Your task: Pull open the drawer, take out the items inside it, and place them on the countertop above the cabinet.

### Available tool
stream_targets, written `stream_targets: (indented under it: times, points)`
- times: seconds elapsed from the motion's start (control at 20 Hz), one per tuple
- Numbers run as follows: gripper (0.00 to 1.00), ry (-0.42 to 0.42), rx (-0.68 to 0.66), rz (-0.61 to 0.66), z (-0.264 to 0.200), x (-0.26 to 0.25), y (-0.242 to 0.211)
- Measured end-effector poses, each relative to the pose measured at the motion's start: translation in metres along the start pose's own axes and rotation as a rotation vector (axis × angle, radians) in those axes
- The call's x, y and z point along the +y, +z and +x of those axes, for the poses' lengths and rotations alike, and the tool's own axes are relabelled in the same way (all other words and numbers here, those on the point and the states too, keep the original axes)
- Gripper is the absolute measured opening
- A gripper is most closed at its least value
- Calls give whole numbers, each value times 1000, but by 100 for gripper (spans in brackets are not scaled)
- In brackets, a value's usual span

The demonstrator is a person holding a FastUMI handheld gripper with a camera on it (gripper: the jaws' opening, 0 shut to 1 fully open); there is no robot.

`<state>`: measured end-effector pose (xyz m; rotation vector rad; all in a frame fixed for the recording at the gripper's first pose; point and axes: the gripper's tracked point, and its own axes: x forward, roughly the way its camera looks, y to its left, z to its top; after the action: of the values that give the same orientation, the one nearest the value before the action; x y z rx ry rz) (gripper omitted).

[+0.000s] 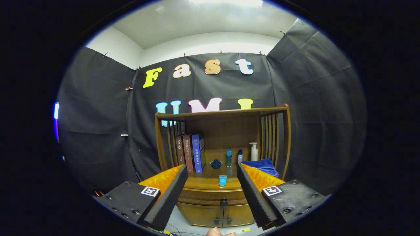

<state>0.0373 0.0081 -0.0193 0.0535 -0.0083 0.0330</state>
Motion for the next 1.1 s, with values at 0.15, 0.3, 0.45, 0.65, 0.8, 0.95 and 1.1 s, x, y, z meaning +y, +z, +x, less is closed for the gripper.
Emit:
stream_targets:
  times: [0.15,0.3,0.45,0.65,0.8,0.95,1.1]
  points:
    - [99,6,16,1,-16,-1,4]
    - [99,9,21,35,-25,-3,5]
    - [99,5,25,29,-27,-8,3]
    - [99,7,18,20,-26,-7,4]
    - [99,15,21,25,-26,-6,2]
    - [99,11,9,28,-26,-6,4]
    - [99,6,1,27,-27,-8,7]
